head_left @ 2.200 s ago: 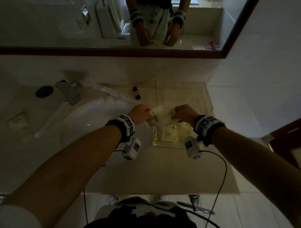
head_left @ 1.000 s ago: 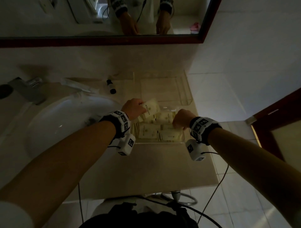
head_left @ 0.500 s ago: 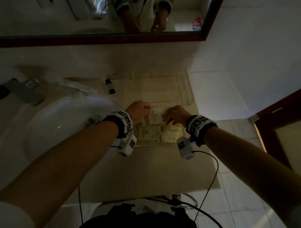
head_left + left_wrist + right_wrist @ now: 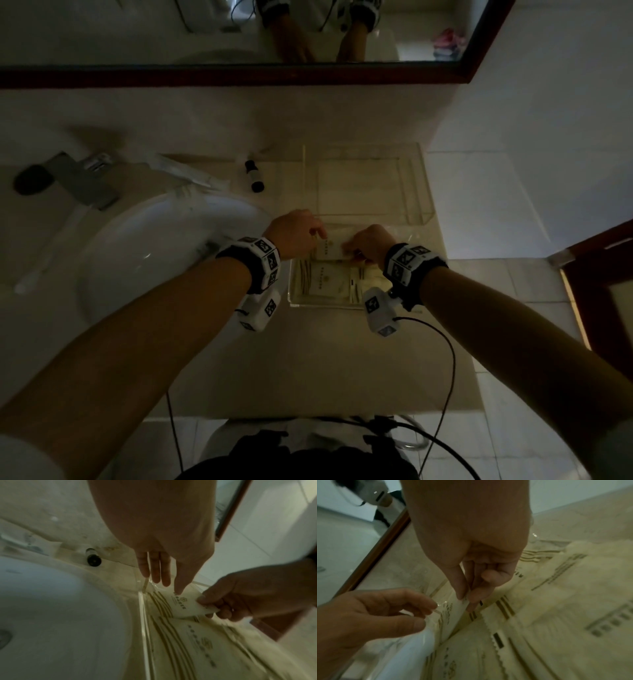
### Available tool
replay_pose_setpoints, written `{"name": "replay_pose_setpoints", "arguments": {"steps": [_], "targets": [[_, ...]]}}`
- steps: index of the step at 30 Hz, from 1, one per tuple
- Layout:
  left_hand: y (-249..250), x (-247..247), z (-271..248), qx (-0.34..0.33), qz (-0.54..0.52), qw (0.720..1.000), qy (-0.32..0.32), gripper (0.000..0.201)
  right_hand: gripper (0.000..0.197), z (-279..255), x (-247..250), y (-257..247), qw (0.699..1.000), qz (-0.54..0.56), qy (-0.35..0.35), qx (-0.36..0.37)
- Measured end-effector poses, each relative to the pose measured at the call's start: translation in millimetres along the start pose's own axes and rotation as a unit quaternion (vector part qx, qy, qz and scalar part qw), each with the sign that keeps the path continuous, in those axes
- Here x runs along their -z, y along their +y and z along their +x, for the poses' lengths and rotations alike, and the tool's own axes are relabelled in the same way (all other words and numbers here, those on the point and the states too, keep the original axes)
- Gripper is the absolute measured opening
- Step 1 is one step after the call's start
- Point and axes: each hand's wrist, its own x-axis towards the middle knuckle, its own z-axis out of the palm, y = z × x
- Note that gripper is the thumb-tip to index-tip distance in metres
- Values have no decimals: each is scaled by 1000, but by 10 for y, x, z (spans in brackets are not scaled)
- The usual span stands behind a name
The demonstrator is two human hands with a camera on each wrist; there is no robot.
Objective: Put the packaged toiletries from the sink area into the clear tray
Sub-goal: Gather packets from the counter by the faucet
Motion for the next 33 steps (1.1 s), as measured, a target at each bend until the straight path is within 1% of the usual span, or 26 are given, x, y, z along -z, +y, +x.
{"name": "replay_pose_setpoints", "arguments": {"steps": [3, 5, 8, 12, 15, 20, 23, 26, 29, 33], "targets": [[13, -62, -18, -29, 75, 996, -50, 38, 34, 26, -32, -7, 998, -66, -5, 0], [24, -96, -49, -47, 124, 989, -71, 44, 34, 31, -41, 2, 997, -81, 1, -8], [17, -139, -103, -66, 168, 979, -98, 54, 34, 42, -51, 25, 992, -125, 12, -8], [-9, -162, -119, -67, 184, 973, -123, 63, 35, 55, -71, 50, 986, -164, 22, 2], [-36, -179, -105, -74, 197, 969, -128, 70, 38, 38, -73, 48, 981, -193, 28, 11], [-49, -216, -108, -75, 216, 963, -140, 84, 33, 32, -72, 66, 976, -214, 23, 29], [-53, -232, -122, -72, 229, 959, -153, 94, 41, 16, -78, 85, 973, -226, 20, 32], [-52, -226, -135, -76, 234, 959, -140, 93, 46, -7, -93, 83, 969, -245, 12, 35], [-41, -206, -146, -81, 221, 965, -117, 80, 46, -9, -91, 71, 971, -235, 9, 33], [-63, -235, -149, -80, 201, 972, -94, 65, 36, 3, -66, 75, 979, -199, 22, 39]]}}
